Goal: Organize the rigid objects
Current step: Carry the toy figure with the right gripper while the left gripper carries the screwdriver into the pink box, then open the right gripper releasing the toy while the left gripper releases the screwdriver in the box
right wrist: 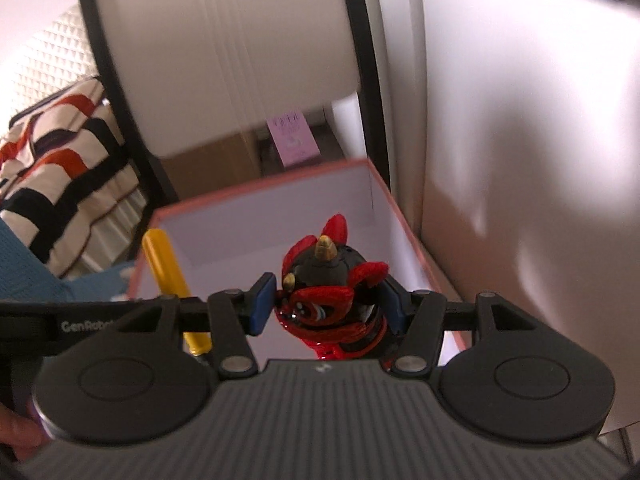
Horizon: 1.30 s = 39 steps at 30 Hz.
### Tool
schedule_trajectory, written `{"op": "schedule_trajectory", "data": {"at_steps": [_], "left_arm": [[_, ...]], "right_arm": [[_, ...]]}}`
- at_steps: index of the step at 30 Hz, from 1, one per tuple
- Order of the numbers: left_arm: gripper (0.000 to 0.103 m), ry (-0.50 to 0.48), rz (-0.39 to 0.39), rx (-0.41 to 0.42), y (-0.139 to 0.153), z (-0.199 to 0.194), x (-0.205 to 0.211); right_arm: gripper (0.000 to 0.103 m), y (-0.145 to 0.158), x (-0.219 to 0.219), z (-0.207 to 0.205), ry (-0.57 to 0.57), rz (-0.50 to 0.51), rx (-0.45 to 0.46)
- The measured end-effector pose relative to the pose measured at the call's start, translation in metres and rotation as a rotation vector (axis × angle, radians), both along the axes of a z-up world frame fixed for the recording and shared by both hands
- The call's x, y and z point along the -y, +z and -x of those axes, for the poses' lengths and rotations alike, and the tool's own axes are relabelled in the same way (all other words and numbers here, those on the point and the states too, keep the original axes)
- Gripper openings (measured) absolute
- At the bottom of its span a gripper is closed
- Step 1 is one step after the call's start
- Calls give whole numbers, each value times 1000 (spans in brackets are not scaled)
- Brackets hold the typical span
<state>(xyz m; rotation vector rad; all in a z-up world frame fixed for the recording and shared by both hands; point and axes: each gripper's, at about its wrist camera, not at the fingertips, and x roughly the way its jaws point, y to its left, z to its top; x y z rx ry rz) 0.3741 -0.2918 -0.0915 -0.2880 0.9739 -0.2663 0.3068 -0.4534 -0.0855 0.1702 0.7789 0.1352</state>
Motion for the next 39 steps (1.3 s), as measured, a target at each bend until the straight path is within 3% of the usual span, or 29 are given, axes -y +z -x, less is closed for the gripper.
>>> {"op": "schedule_trajectory", "data": {"at_steps": [9, 17, 19, 20, 22, 23, 39], "left_arm": [[22, -8, -53, -86, -35, -16, 22], [23, -17, -55, -99, -40, -14, 23], [28, -25, -53, -88, -36, -10, 21], [30, -24, -53, -79, -32, -8, 20], [48, -20, -51, -59, -24, -3, 15], [49, -14, -48, -43, -19, 1, 11], [49, 83, -5, 239, 95, 96, -69]], "right_arm": [[58, -48, 13, -11, 2, -33, -123], [59, -58, 12, -8, 15, -41, -168], [58, -57, 12, -7, 8, -39, -177], [58, -54, 11, -5, 0, -39, -170], [59, -46, 8, -1, 0, -42, -148], [59, -42, 7, 1, 0, -39, -140], [59, 62, -27, 69, -40, -63, 66]]}}
